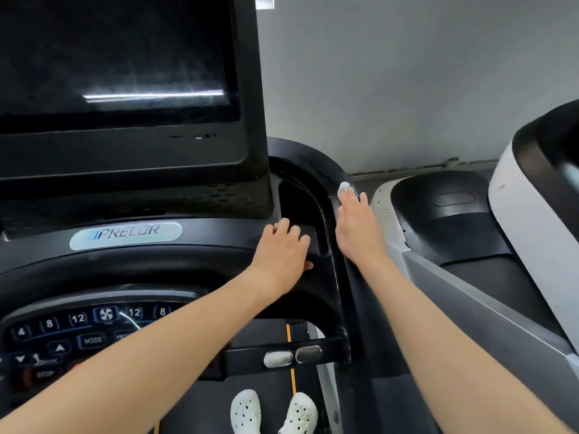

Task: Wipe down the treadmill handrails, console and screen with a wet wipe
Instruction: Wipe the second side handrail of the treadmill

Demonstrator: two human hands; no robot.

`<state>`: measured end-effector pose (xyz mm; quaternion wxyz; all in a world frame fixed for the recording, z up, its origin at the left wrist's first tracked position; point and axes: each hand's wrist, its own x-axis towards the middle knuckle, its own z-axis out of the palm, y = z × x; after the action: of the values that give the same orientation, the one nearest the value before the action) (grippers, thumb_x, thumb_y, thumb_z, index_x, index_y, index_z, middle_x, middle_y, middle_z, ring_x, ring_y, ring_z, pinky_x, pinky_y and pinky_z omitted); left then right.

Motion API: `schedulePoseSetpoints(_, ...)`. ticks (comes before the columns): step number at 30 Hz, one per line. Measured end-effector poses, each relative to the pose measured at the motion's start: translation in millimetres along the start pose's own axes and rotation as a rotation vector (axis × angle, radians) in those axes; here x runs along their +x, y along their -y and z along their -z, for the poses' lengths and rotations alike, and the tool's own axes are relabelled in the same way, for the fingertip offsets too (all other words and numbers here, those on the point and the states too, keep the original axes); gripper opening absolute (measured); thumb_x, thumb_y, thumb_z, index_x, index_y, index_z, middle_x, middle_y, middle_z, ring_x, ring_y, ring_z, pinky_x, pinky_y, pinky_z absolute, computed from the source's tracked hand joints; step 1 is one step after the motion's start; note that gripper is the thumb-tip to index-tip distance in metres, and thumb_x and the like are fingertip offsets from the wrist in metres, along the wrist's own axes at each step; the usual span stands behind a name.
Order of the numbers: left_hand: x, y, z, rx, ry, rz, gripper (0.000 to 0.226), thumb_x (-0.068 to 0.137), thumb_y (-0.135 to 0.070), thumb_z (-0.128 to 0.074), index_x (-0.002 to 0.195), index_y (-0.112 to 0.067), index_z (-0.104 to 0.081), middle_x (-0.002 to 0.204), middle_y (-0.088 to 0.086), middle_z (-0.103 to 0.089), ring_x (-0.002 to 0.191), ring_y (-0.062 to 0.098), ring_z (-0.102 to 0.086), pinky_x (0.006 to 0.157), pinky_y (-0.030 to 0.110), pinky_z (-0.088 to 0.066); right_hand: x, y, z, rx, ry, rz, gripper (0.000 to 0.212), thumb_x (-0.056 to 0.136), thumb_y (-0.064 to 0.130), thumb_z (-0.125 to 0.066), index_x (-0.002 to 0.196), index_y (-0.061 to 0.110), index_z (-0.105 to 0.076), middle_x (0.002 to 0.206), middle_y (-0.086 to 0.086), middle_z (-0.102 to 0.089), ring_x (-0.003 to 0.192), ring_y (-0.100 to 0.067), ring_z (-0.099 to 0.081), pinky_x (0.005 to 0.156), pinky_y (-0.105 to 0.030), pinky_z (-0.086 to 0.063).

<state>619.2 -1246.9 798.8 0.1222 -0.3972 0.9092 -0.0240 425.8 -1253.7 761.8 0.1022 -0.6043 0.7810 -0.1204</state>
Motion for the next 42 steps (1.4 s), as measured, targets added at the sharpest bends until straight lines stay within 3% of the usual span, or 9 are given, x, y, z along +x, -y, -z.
schedulePoseSetpoints(3,2,-2,4,0.012,0.010,0.001,0.052,0.102,-0.058,-0.046,0.129,-0.014,-0.054,0.131,0.008,-0.058,0.137,0.037,-0.040,0.103,0.046,-0.040,-39,-1,-1,-0.017,-0.025,0.028,0.055,0.109,0.021,-0.026,0.161,0.008,-0.019,0.168,-0.009,-0.024,0.155,-0.032,-0.021,0.124,-0.043,-0.029)
schedulePoseSetpoints(6,3,-3,6,0.019,0.020,-0.001,0.052,0.103,-0.057,-0.045,0.130,-0.014,-0.054,0.131,0.008,-0.058,0.137,0.036,-0.040,0.103,0.045,-0.040,-65,-3,2,-0.025,-0.002,0.040,0.056,0.110,0.022,-0.035,0.162,0.008,-0.020,0.169,-0.009,-0.022,0.156,-0.030,-0.019,0.125,-0.042,-0.028)
schedulePoseSetpoints(13,2,-4,3,-0.001,0.014,0.023,0.049,0.102,-0.058,-0.046,0.126,-0.015,-0.054,0.127,0.007,-0.058,0.131,0.034,-0.042,0.099,0.043,-0.040,-5,6,8,0.161,0.084,-0.100,0.067,0.111,0.038,-0.034,0.163,0.007,-0.006,0.172,-0.012,-0.006,0.158,-0.031,-0.006,0.127,-0.040,-0.016)
schedulePoseSetpoints(22,2,-7,3,-0.034,0.012,0.051,0.048,0.101,-0.058,-0.048,0.125,-0.016,-0.054,0.126,0.006,-0.058,0.128,0.032,-0.043,0.098,0.043,-0.040,-57,-3,4,0.177,0.008,-0.042,0.066,0.110,0.039,-0.035,0.164,0.012,-0.008,0.172,-0.004,-0.008,0.158,-0.023,-0.007,0.128,-0.037,-0.017)
schedulePoseSetpoints(26,1,-8,5,-0.033,0.026,0.063,0.048,0.102,-0.057,-0.049,0.126,-0.015,-0.053,0.127,0.006,-0.058,0.130,0.033,-0.042,0.099,0.043,-0.040,-32,-5,0,0.202,0.031,-0.071,0.070,0.110,0.040,-0.035,0.164,0.009,-0.004,0.172,-0.007,-0.006,0.159,-0.024,-0.006,0.128,-0.038,-0.015)
schedulePoseSetpoints(32,0,-10,6,-0.030,0.043,0.062,0.048,0.102,-0.057,-0.048,0.128,-0.016,-0.053,0.129,0.006,-0.058,0.131,0.033,-0.042,0.100,0.043,-0.041,-26,-10,9,0.269,0.060,-0.102,0.069,0.109,0.042,-0.036,0.164,0.011,-0.010,0.172,-0.006,-0.010,0.157,-0.020,-0.016,0.124,-0.039,-0.027)
schedulePoseSetpoints(37,6,-5,7,-0.016,0.053,0.042,0.051,0.101,-0.060,-0.048,0.129,-0.018,-0.054,0.126,0.003,-0.059,0.131,0.032,-0.040,0.099,0.042,-0.040,-68,-15,3,0.134,0.012,0.038,0.070,0.108,0.042,-0.037,0.164,0.009,-0.010,0.172,-0.004,-0.007,0.159,-0.024,-0.006,0.128,-0.033,-0.010)
schedulePoseSetpoints(42,9,-2,9,-0.024,0.060,0.036,0.053,0.099,-0.062,-0.051,0.128,-0.018,-0.056,0.120,0.001,-0.060,0.126,0.030,-0.041,0.093,0.040,-0.040,-18,-5,5,0.155,0.060,-0.012,0.071,0.108,0.045,-0.038,0.164,0.009,-0.010,0.172,-0.008,-0.007,0.158,-0.027,-0.006,0.127,-0.040,-0.017)
